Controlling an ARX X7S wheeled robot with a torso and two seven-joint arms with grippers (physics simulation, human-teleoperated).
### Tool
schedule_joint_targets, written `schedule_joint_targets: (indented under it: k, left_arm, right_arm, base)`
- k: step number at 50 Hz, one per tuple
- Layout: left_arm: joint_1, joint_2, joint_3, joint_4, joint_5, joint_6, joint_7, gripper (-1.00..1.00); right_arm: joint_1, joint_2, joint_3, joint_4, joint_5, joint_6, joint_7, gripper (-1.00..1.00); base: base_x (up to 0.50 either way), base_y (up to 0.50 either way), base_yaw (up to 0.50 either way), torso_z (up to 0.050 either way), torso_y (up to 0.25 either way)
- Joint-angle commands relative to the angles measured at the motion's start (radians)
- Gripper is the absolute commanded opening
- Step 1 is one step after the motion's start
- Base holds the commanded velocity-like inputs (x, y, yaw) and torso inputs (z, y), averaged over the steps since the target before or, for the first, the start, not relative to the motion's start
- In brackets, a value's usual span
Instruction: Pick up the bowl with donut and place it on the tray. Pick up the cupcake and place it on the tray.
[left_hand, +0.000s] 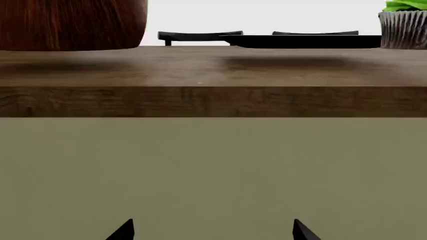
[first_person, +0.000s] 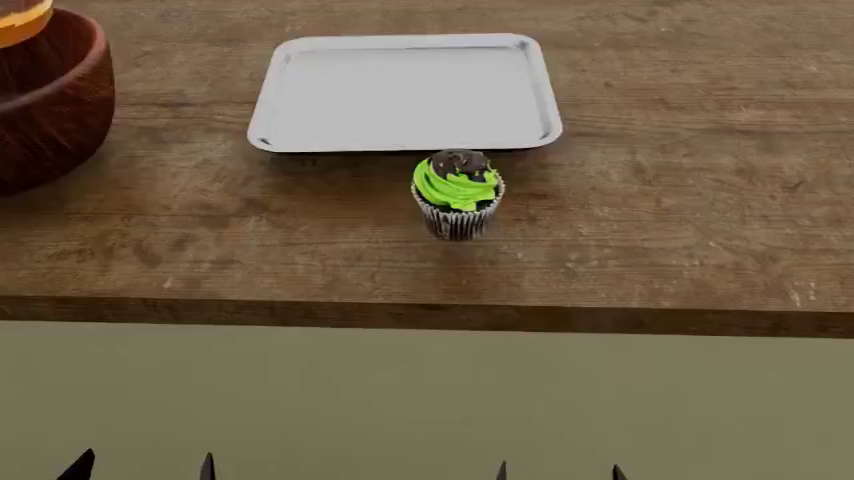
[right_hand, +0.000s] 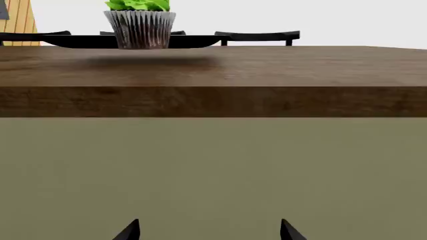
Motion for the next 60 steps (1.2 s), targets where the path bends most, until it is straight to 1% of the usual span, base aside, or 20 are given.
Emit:
schedule_joint_targets:
  k: [1, 2, 5, 6, 7, 8, 9, 10, 13, 14, 15, 19, 20, 28, 35, 38, 40, 45, 52, 60]
  left_arm:
    - [0.000, -0.015, 0.019, -0.002, 0.000, 0.003, -0.019, 1.00]
    - [0.006, -0.018, 0.016, 0.013, -0.059, -0.004, -0.003, 1.00]
    - [0.019, -0.030, 0.034, 0.048, -0.019, -0.022, -0.053, 1.00]
    - [0.026, -0.035, 0.042, 0.068, -0.038, -0.030, -0.038, 1.00]
    - [0.029, -0.037, 0.047, 0.074, 0.003, -0.023, -0.075, 1.00]
    - [0.031, -0.035, 0.045, 0.080, 0.016, -0.024, -0.100, 1.00]
    - [0.029, -0.036, 0.046, 0.082, 0.025, -0.048, -0.116, 1.00]
    - [0.033, -0.039, 0.045, 0.104, -0.021, -0.072, -0.086, 1.00]
    - [0.036, -0.047, 0.054, 0.139, -0.026, -0.100, -0.095, 1.00]
    - [0.030, -0.050, 0.060, 0.134, 0.020, -0.095, -0.133, 1.00]
    - [0.030, -0.051, 0.059, 0.138, -0.006, -0.098, -0.119, 1.00]
    - [0.026, -0.043, 0.041, 0.178, -0.006, -0.178, -0.170, 1.00]
    - [0.024, -0.049, 0.055, 0.180, 0.036, -0.178, -0.198, 1.00]
    - [0.019, -0.076, 0.056, 0.325, -0.013, -0.272, -0.175, 1.00]
    - [-0.081, -0.114, 0.064, 0.492, -0.039, -0.514, -0.151, 1.00]
    - [-0.163, -0.133, 0.066, 0.587, -0.058, -0.681, -0.134, 1.00]
    - [-0.210, -0.137, 0.072, 0.609, -0.063, -0.749, -0.131, 1.00]
    - [-0.323, -0.149, 0.081, 0.654, -0.095, -0.917, -0.103, 1.00]
    - [-0.293, -0.156, 0.080, 0.719, -0.111, -0.928, -0.100, 1.00]
    - [-0.285, -0.165, 0.093, 0.739, -0.109, -0.933, -0.108, 1.00]
  right_arm:
    - [0.000, 0.009, -0.013, 0.000, 0.000, 0.000, 0.000, 1.00]
    - [-0.004, 0.009, -0.011, -0.009, 0.014, 0.002, 0.012, 1.00]
    - [-0.011, 0.018, -0.015, -0.040, -0.023, -0.003, 0.103, 1.00]
    - [-0.009, 0.021, -0.016, -0.052, -0.021, 0.016, 0.117, 1.00]
    - [-0.006, 0.022, -0.013, -0.059, 0.035, 0.034, 0.091, 1.00]
    - [-0.003, 0.027, -0.018, -0.077, 0.045, 0.088, 0.091, 1.00]
    - [-0.005, 0.027, -0.022, -0.082, 0.024, 0.078, 0.119, 1.00]
    - [-0.009, 0.032, -0.028, -0.088, 0.007, 0.072, 0.135, 1.00]
    - [-0.020, 0.046, -0.032, -0.136, 0.035, 0.093, 0.126, 1.00]
    - [-0.026, 0.051, -0.035, -0.153, 0.035, 0.093, 0.128, 1.00]
    - [-0.029, 0.054, -0.038, -0.163, 0.018, 0.087, 0.143, 1.00]
    - [-0.030, 0.063, -0.042, -0.176, 0.021, 0.099, 0.155, 1.00]
    - [-0.031, 0.064, -0.044, -0.180, 0.020, 0.101, 0.159, 1.00]
    - [-0.043, 0.092, -0.061, -0.326, 0.008, 0.194, 0.172, 1.00]
    - [-0.016, 0.129, -0.039, -0.492, 0.045, 0.329, 0.157, 1.00]
    - [0.007, 0.160, -0.044, -0.562, 0.113, 0.378, 0.093, 1.00]
    - [0.023, 0.175, -0.036, -0.593, 0.175, 0.400, 0.048, 1.00]
    - [0.062, 0.201, -0.039, -0.657, 0.228, 0.472, 0.017, 1.00]
    - [0.049, 0.206, -0.037, -0.671, 0.233, 0.420, 0.008, 1.00]
    - [0.051, 0.215, -0.037, -0.718, 0.250, 0.441, 0.015, 1.00]
  base:
    - [0.00, 0.00, 0.00, 0.000, 0.000]
    - [0.00, 0.00, 0.00, 0.000, 0.000]
    - [0.00, 0.00, 0.00, 0.000, 0.000]
    - [0.00, 0.00, 0.00, 0.000, 0.000]
    - [0.00, 0.00, 0.00, 0.000, 0.000]
    - [0.00, 0.00, 0.00, 0.000, 0.000]
    - [0.00, 0.00, 0.00, 0.000, 0.000]
    - [0.00, 0.00, 0.00, 0.000, 0.000]
    - [0.00, 0.00, 0.00, 0.000, 0.000]
    - [0.00, 0.00, 0.00, 0.000, 0.000]
    - [0.00, 0.00, 0.00, 0.000, 0.000]
    - [0.00, 0.00, 0.00, 0.000, 0.000]
    - [0.00, 0.00, 0.00, 0.000, 0.000]
    - [0.00, 0.00, 0.00, 0.000, 0.000]
    - [0.00, 0.00, 0.00, 0.000, 0.000]
    - [0.00, 0.00, 0.00, 0.000, 0.000]
    - [0.00, 0.00, 0.00, 0.000, 0.000]
    - [0.00, 0.00, 0.00, 0.000, 0.000]
    - [0.23, 0.35, 0.00, 0.000, 0.000]
    - [0.26, 0.44, 0.00, 0.000, 0.000]
